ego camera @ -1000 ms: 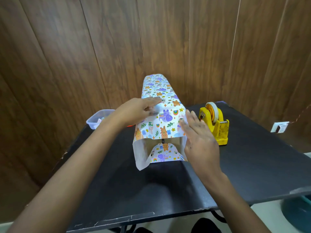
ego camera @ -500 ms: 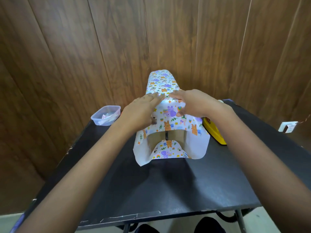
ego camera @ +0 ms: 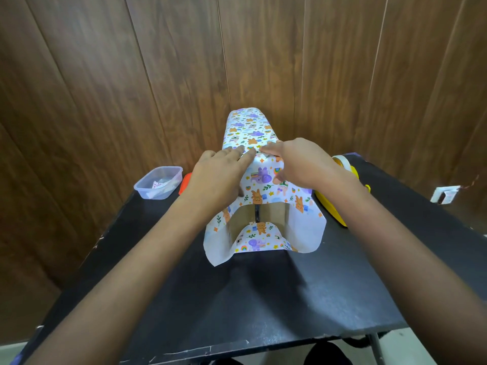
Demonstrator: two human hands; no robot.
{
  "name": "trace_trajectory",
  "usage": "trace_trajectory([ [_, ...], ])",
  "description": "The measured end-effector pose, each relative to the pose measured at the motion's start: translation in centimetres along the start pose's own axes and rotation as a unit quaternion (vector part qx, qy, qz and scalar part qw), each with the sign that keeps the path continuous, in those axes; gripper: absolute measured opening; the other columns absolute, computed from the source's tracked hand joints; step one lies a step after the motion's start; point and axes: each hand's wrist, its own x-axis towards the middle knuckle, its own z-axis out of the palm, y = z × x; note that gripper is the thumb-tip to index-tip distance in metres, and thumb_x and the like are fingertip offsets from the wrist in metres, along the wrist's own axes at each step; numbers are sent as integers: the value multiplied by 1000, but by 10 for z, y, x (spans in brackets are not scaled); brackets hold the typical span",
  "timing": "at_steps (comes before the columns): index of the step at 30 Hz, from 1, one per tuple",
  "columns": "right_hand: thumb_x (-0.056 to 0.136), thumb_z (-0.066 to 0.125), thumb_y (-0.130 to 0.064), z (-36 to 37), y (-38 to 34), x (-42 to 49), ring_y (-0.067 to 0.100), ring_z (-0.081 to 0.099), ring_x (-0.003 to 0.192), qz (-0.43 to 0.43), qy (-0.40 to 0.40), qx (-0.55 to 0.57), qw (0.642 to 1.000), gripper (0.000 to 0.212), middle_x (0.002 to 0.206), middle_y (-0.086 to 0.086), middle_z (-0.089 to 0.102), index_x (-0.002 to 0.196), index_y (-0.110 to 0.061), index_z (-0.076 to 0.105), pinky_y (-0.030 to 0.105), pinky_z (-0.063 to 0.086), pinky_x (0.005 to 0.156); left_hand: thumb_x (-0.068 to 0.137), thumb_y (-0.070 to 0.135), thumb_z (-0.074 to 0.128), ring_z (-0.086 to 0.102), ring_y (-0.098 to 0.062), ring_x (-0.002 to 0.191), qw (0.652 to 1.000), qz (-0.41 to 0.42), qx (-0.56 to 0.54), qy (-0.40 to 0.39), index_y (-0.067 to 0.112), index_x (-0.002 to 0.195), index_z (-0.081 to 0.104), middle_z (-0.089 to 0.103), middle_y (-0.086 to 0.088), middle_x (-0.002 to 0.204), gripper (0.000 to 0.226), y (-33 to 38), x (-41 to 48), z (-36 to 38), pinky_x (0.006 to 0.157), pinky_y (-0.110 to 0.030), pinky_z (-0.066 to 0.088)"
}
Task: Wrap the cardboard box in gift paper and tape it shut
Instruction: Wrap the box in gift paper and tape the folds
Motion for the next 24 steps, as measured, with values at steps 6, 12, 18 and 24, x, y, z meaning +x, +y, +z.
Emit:
trace_trajectory([
  [6,88,64,-22,0,1,0,25,53,115,-8,16,-15,1000,65,131,8,55,145,-27,33,28,42,79,53,36,89,66,-32,100,999,1,-1,37,11,127,57,65,-15,117,84,3,-1,7,70,-36,47],
  [12,85,66,-23,3,3,2,23,55,109,-11,26,0,1000,64,125,7,59,142,-24,38,26,38,73,82,41,66,44,-31,129,998,-4,13,68,23,149,24,43,-14,144,80,6,-2,11,86,-39,37],
  [18,76,76,-25,3,26,-3,15,52,120,-12,-1,256,967,63,132,-2,56,133,-16,50,30,41,100,88,41,59,34,-28,136,998,-5,7,65,26,150,17,31,-11,151,76,6,-1,11,91,-39,31],
  [24,90,61,-24,19,91,-20,13,53,118,191,158,418,874,39,128,2,59,127,-12,57,27,42,96,83,37,68,41,-31,132,997,-13,-10,72,25,147,27,38,-13,147,77,9,-3,10,89,-40,35],
])
